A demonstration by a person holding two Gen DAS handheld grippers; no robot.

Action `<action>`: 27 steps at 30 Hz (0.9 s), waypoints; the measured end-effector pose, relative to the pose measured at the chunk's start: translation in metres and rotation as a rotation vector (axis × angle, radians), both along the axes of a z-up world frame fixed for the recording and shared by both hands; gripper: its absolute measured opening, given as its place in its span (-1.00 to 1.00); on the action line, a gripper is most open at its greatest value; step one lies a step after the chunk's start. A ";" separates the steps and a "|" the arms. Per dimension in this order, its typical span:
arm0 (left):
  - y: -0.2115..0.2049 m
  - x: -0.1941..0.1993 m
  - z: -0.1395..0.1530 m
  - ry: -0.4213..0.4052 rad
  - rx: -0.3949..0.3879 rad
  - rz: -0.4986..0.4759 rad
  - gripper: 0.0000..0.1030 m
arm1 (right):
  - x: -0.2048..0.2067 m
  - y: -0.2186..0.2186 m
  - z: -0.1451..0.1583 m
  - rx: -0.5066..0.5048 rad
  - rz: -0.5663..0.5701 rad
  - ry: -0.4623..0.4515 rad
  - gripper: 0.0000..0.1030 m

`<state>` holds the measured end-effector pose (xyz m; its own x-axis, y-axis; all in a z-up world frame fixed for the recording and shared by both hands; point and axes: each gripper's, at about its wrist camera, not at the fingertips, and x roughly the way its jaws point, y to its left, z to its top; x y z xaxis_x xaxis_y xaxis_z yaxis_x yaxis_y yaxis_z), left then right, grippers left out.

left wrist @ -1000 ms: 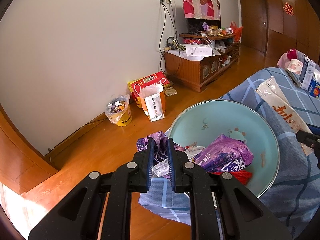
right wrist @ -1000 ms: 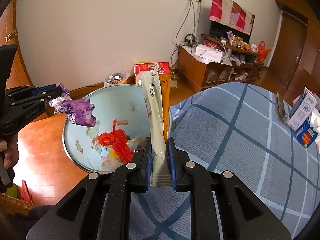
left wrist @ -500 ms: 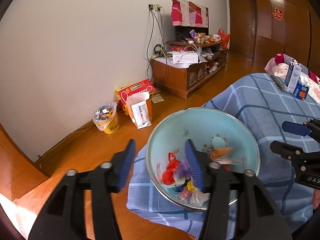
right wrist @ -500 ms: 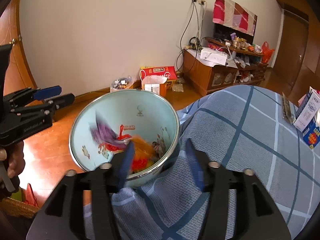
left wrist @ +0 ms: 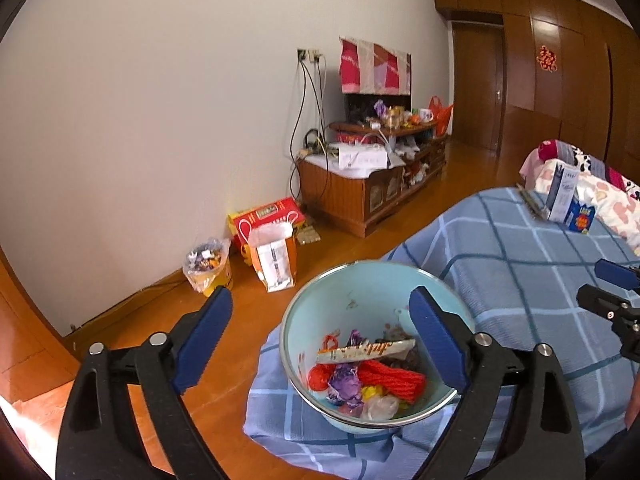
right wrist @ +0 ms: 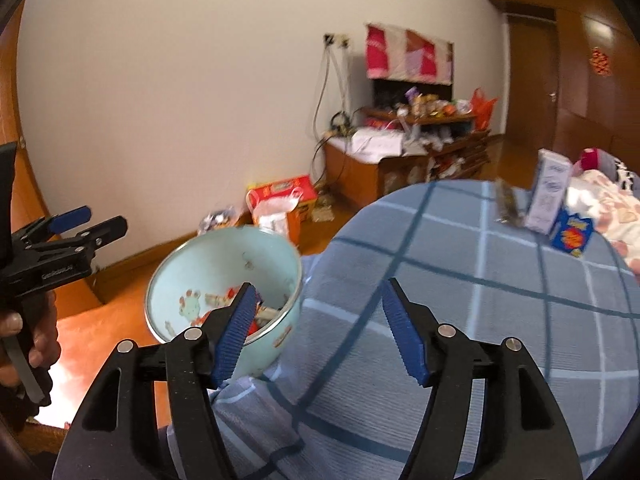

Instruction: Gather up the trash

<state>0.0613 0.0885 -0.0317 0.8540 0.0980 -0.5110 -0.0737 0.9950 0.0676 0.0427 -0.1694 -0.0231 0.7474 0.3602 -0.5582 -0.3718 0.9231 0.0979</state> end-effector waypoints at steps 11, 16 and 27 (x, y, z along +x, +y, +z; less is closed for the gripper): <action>0.000 -0.009 0.011 -0.024 -0.001 -0.012 0.74 | -0.009 -0.016 0.017 0.024 -0.038 -0.046 0.30; 0.000 -0.009 0.011 -0.025 0.000 -0.013 0.75 | -0.011 -0.016 0.019 0.029 -0.044 -0.053 0.30; 0.002 -0.011 0.015 -0.028 0.000 -0.006 0.85 | -0.011 -0.017 0.021 0.028 -0.050 -0.060 0.31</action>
<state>0.0504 0.0905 -0.0170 0.8684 0.0931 -0.4871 -0.0700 0.9954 0.0655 0.0314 -0.1868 -0.0019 0.7968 0.3362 -0.5022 -0.3310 0.9380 0.1027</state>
